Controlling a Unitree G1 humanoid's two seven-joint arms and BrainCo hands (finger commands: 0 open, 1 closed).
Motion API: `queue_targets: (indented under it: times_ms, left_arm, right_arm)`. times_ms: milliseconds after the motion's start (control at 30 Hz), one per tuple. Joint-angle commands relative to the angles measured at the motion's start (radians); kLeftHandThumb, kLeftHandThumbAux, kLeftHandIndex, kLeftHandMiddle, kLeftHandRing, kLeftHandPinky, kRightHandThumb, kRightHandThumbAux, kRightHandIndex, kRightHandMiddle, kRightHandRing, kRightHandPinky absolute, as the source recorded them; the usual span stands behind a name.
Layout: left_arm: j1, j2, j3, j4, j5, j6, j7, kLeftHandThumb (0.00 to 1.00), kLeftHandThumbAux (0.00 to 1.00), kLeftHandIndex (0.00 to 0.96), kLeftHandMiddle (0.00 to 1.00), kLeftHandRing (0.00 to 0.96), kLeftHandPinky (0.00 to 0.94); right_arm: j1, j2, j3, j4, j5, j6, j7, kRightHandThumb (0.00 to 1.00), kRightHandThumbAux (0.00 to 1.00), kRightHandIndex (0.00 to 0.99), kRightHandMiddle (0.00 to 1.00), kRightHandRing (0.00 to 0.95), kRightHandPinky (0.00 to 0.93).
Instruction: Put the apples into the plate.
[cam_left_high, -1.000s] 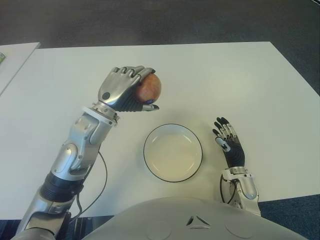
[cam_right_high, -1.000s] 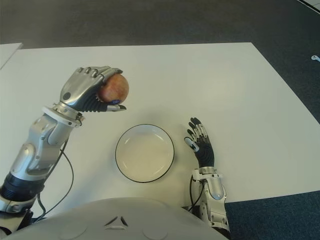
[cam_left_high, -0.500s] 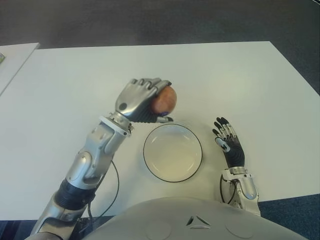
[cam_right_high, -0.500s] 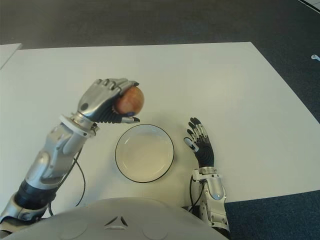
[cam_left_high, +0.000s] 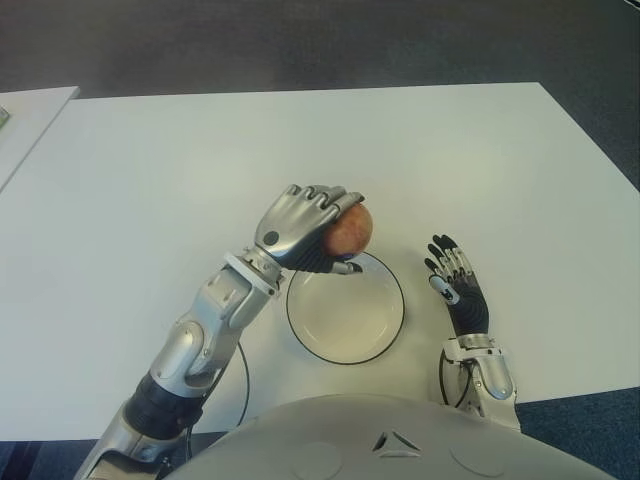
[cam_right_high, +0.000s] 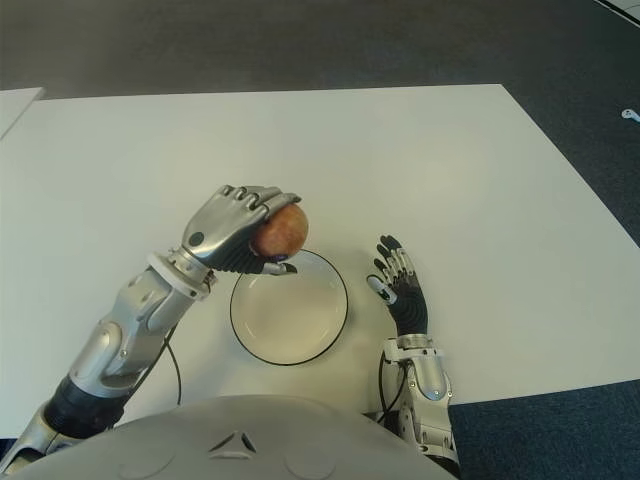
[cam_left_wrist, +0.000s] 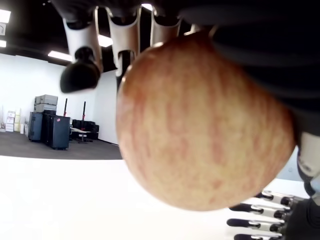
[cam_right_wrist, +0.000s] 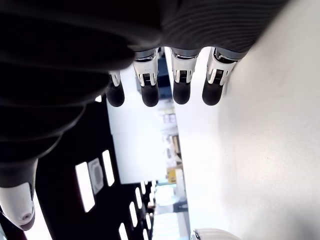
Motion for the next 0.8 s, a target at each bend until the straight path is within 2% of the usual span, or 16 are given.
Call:
queue_targets:
  times_ms: [33, 400, 700, 800]
  left_arm:
    - [0.029, -0.014, -0.022, 0.008, 0.018, 0.0, -0.008, 0.856, 0.663, 0.407, 0.536, 0.827, 0.819]
    - [0.042, -0.023, -0.062, 0.034, 0.025, -0.019, -0.008, 0.855, 0.664, 0.404, 0.535, 0.819, 0.811]
    - [0.071, -0.04, -0.086, 0.027, -0.007, -0.008, -0.053, 0.856, 0.663, 0.405, 0.541, 0.826, 0.818]
    - [0.085, -0.038, -0.102, 0.037, 0.009, -0.023, -0.032, 0.856, 0.664, 0.405, 0.541, 0.829, 0.807]
  right_arm:
    - [0.033, -0.001, 0.009, 0.036, -0.018, 0.056, -0.007, 0.119, 0.595, 0.016, 0.0, 0.0, 0.0]
    - [0.029, -0.001, 0.01, 0.032, -0.015, 0.065, -0.009, 0.111, 0.587, 0.014, 0.0, 0.0, 0.0]
    - [0.023, -0.005, 0.013, 0.031, -0.026, 0.066, -0.014, 0.116, 0.611, 0.011, 0.0, 0.0, 0.0]
    - [0.018, -0.007, 0.011, 0.03, -0.024, 0.076, -0.016, 0.118, 0.611, 0.01, 0.0, 0.0, 0.0]
